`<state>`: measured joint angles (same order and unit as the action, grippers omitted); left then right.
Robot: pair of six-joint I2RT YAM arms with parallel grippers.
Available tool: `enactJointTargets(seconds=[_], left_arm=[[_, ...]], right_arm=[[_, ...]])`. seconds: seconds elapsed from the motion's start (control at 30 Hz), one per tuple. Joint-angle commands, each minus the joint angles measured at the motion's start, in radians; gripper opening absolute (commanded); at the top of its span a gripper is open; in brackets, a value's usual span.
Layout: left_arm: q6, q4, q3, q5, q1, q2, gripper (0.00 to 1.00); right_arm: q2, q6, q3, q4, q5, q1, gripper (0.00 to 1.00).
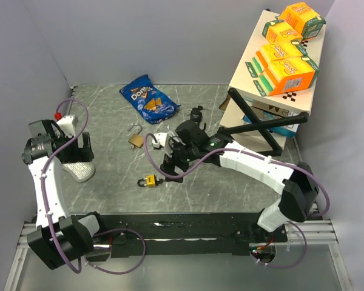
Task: Lock with the key
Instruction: Pick up the lock from the center of the board.
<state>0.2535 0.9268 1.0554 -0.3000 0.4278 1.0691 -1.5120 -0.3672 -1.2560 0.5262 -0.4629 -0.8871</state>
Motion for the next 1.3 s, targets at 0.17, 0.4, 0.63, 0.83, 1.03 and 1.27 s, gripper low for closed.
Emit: enactJointTargets(seconds=[0.17,0.4,0.63,0.83,1.03,1.27], left_arm=[[-0.086,-0.046,0.137,-0.214,0.000,0.061,0.96],[-0.148,-0.121,0.078,-0.254,-0.001,-0.012,0.96],[-0.191,-0.158,0.029,-0.237,0.000,-0.044,0.96],[-0.198,-0.154,0.029,-0.217,0.000,-0.038,0.96],[-0.287,-0.204,0.015,-0.174,-0.001,-0.058,0.96],[-0.346,-0.252,0.017,-0.218,0.000,-0.067,0.96]], right_arm=[[-0.195,-0.216,-0.114,-0.031,-0.074,-0.050,1.00],[-0.341,-0.404,-0.172,-0.048,-0.046,-0.096,1.00],[-0.453,-0.470,-0.238,-0.043,-0.094,-0.098,1.00],[-0.533,-0.455,-0.295,-0.026,-0.120,-0.099,1.00],[-0.590,-0.437,-0.321,0.023,-0.131,-0.098,0.98],[-0.626,-0.405,-0.321,0.018,-0.112,-0.102,0.93]])
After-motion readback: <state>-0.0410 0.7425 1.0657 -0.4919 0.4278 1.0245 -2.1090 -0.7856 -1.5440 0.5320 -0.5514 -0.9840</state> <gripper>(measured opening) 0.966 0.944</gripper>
